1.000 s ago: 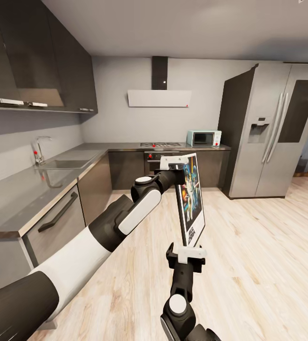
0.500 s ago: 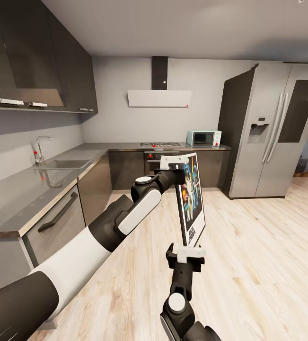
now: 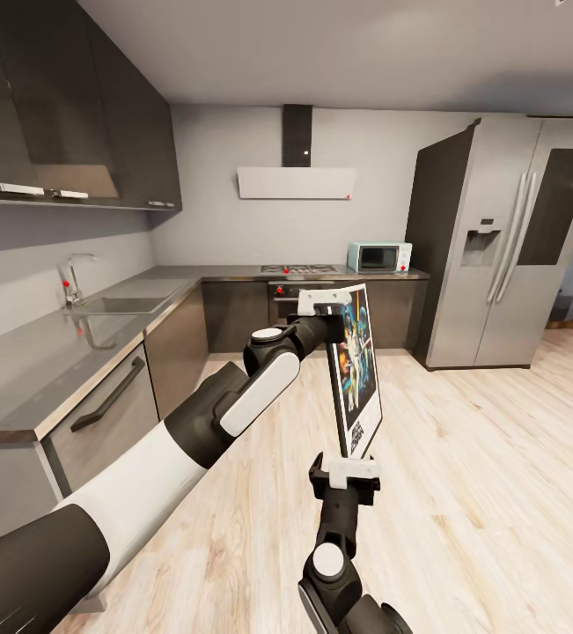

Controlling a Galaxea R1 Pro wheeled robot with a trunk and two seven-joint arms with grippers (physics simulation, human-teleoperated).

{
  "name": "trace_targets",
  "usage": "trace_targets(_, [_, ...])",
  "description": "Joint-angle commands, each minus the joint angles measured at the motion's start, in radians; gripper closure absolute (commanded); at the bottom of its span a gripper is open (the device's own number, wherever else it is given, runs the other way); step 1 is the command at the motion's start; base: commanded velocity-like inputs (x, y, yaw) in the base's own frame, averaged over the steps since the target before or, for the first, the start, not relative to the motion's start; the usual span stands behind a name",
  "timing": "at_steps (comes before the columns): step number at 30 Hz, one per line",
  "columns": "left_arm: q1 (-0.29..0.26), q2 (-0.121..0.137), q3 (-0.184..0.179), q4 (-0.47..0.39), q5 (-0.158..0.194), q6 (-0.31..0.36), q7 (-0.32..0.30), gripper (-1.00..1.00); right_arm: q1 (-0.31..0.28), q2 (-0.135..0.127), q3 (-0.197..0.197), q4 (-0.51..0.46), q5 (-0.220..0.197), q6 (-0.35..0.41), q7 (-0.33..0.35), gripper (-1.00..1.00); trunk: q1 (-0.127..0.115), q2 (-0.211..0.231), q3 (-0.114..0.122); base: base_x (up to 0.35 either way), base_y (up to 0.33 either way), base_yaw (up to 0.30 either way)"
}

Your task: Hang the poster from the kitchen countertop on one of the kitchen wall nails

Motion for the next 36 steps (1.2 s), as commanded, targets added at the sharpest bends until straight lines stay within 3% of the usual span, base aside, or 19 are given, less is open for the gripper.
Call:
trace_targets(1, [-0.001,0.0,-0.001,-0.001,0.007,0.001,0.01,1.0,-0.001,0.0,0.001,0.0,0.006,0.01,-0.004,-1.0,0.0,-0.001,-0.001,0.0,0.0,0.0])
trace_targets(36, [-0.001,0.0,-0.001,-0.006,0.009,0.002,0.011,1.0,-0.036,0.0,-0.003,0.071,0.004,-0.014,-0.004,-1.0,0.0,-0.001,-0.001,0.0,0.0,0.0])
